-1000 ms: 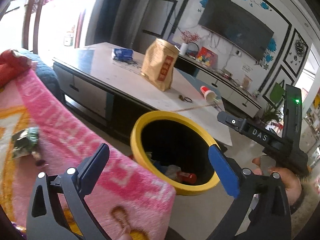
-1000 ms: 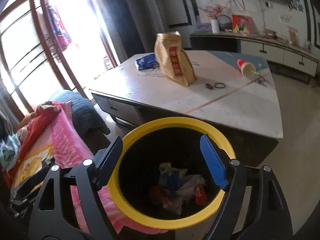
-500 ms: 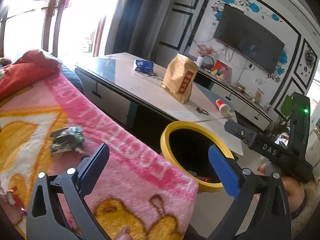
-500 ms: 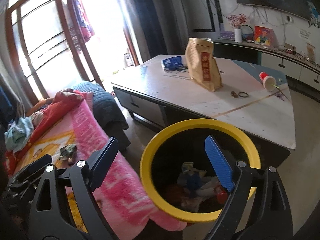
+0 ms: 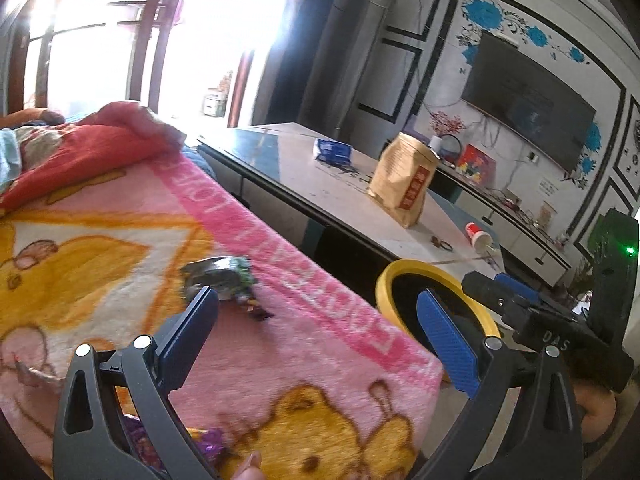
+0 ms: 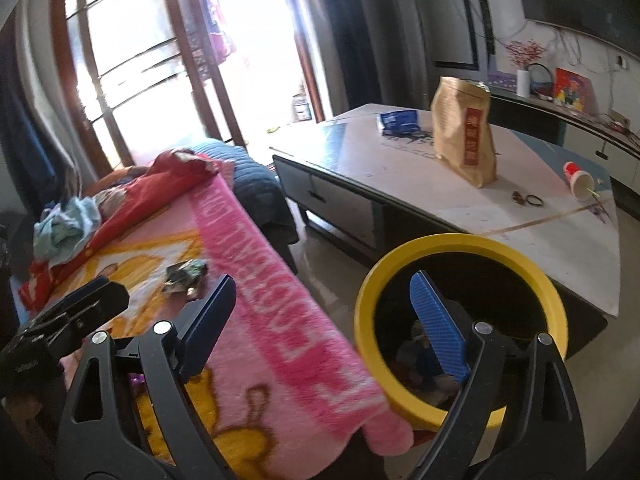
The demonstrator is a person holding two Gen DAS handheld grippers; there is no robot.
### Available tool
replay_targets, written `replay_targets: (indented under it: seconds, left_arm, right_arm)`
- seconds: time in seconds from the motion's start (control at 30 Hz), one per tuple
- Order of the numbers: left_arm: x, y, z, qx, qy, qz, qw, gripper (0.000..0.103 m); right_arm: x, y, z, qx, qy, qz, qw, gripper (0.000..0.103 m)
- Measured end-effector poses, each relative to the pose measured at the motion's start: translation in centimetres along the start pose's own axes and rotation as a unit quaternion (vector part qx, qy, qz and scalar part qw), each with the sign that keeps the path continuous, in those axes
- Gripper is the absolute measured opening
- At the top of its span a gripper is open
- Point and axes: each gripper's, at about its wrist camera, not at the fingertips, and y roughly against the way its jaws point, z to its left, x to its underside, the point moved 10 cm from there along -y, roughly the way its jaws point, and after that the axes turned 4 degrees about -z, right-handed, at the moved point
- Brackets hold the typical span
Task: Collect trash
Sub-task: 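Move both grippers back to the remaining wrappers on the blanket, then grasp the purple wrapper with the left gripper while the right gripper grasps the brown chocolate bar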
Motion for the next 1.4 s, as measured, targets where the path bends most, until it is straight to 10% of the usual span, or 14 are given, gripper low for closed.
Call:
replay_targets:
  seconds: [0.7, 1.1, 1.27, 1.4]
  left_arm:
    - [3.2, 3.7, 9.7, -0.064, 0.051, 0.02, 0.9964, 0.096]
    - [7.2, 3.4, 10.1, -0.042, 0.065, 0.07, 0.9945, 0.096]
    - [8.6, 2.9, 9.5, -0.04, 0.056, 0.087, 0.9938, 0.096]
    - [9.5, 2.4, 9.3, -0.038, 0.055, 0.1, 0.9927, 0.095]
  right_arm:
    - [1.7, -6.1, 8.1, -0.068, 0.018, 0.058, 0.996, 0.08]
    - [5.7, -12.3, 13.0, -0.1, 0.063, 0.145, 0.982, 0.052]
    - [6.9, -13.1, 13.7, -0.102, 0.087, 0.158, 0.978, 0.017]
    - [6.9, -11.8, 14.0, -0.114, 0.095, 0.15, 0.978, 0.016]
